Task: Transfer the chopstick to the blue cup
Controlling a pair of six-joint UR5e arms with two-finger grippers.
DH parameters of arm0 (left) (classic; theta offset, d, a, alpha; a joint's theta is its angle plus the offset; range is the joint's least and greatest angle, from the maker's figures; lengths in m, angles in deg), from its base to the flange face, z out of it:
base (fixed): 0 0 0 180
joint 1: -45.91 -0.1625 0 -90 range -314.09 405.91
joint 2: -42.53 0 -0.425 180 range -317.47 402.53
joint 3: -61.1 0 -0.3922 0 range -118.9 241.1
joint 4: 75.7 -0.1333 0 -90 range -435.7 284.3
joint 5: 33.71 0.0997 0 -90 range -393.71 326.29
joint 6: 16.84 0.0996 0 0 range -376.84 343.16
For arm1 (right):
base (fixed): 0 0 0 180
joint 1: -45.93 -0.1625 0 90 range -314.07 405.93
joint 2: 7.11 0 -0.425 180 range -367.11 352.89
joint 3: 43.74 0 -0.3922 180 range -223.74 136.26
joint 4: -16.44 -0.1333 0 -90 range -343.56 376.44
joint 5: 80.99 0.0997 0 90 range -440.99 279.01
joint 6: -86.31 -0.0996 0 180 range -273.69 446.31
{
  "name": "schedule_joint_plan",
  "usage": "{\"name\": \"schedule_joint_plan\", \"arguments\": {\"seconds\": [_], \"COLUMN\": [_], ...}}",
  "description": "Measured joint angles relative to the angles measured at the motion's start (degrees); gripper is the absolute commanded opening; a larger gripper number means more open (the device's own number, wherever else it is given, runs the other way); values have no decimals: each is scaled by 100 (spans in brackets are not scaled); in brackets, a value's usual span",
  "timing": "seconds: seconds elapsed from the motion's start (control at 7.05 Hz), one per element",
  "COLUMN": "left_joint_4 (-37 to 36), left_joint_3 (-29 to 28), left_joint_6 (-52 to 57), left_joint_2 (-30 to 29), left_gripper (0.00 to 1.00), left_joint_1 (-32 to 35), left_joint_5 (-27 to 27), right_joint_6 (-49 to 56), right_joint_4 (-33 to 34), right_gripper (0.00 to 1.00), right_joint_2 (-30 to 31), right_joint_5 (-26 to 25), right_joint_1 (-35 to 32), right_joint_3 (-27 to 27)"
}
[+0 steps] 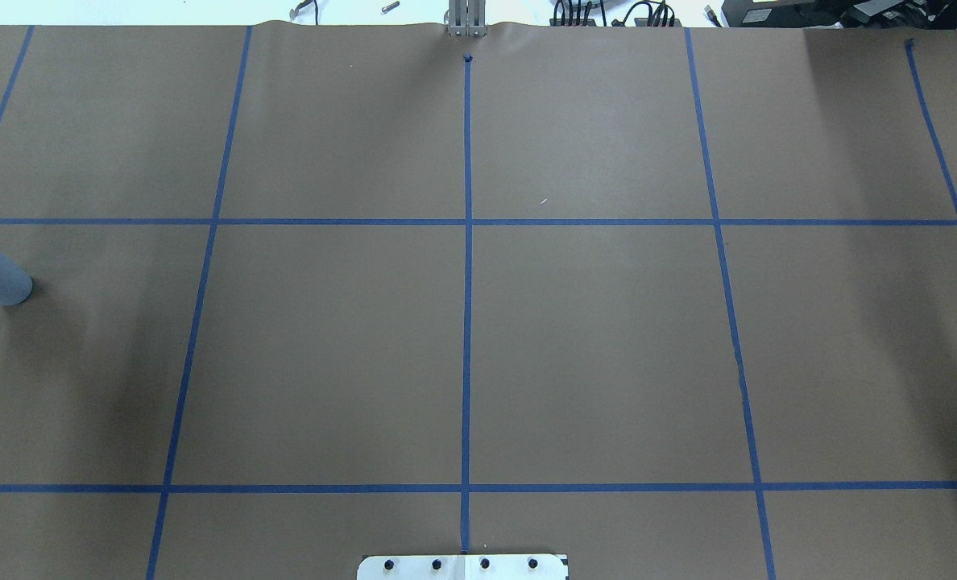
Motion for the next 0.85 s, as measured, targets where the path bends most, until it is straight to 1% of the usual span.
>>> {"name": "schedule_joint_plan", "arguments": {"seconds": [0.14,0.28,0.43,0.57,0.71,0.85], "left_joint_4": [13,22,70,227,404,485], "left_joint_3": [-52,-116,-195,-331,-447,-479], "left_joint_6": [-34,-47,-51,-74,-174,-298], "left_joint_2": [-16,-38,-52,-57,-67,-95], "left_gripper": [98,93,61,4,0,0], "left_joint_1": [-62,-103,-148,-188,-207,-217], "left_joint_5": [3,4,4,2,-9,-30], "right_joint_6": [-21,-33,-40,-43,-44,-53], "right_joint_4": [0,-1,-5,-7,-8,-8], "right_gripper": [100,100,100,100,100,100], "right_joint_2": [0,0,0,0,0,0], "right_joint_5": [0,0,0,0,0,0], "right_joint_1": [10,21,29,32,35,38], "right_joint_3": [-3,-10,-15,-17,-19,-19]}}
